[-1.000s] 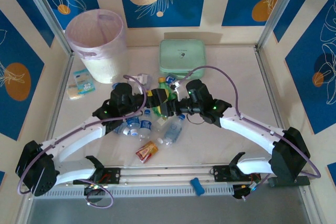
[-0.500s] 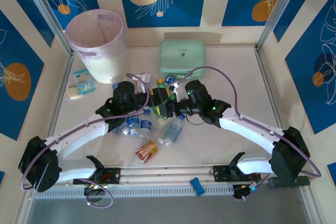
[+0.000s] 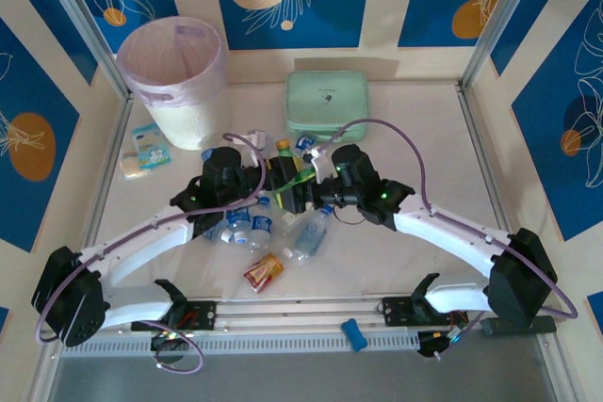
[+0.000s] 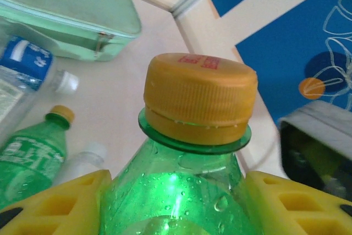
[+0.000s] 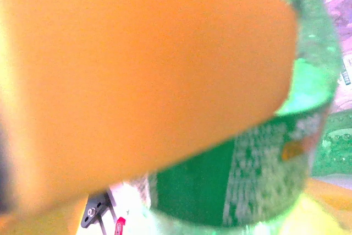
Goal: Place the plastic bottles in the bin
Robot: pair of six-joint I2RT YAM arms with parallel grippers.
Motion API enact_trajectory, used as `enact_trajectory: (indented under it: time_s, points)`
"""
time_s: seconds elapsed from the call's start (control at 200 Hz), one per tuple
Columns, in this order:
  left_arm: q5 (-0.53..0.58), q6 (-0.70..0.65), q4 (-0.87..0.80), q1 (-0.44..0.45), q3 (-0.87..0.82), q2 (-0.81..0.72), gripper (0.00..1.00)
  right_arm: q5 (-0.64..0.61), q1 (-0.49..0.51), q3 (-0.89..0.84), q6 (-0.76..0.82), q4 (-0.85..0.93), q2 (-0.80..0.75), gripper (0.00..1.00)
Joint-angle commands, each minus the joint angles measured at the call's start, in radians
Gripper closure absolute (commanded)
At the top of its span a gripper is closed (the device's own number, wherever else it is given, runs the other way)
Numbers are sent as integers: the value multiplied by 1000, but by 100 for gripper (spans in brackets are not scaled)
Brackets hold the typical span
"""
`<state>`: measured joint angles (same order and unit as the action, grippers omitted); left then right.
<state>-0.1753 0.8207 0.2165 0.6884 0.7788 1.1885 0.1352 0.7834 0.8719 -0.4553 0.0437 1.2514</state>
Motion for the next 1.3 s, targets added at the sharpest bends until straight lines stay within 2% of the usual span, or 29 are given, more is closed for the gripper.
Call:
enact_trajectory:
  time_s: [0.0,0.255,0.455,0.75,0.945,1.175,1.296]
  points:
    - [91,-48,-62,-36,-3,-34,59,1,3,-20,3,-32,-44,13]
    - [100,-162,-173,-173,77,-55,59,-35,-28,-70,-40,-28,-94,9]
    - [56,-311,-314,-296,309,-10,59,-78,-54,-96,-80,-11,-111,2]
    - [39,-525,-491,-427,763,183,59,-149,-81,-122,-138,14,-108,1]
    - [69,-601,-581,-537,1040,341,59,-190,-102,-125,-164,75,-129,1]
    - [146,-636,-601,-656,1239,515,60,-201,-113,-164,-189,90,-184,1]
    - [130,-624,-619,-701,1318,607,60,-189,-117,-171,-182,98,-212,1]
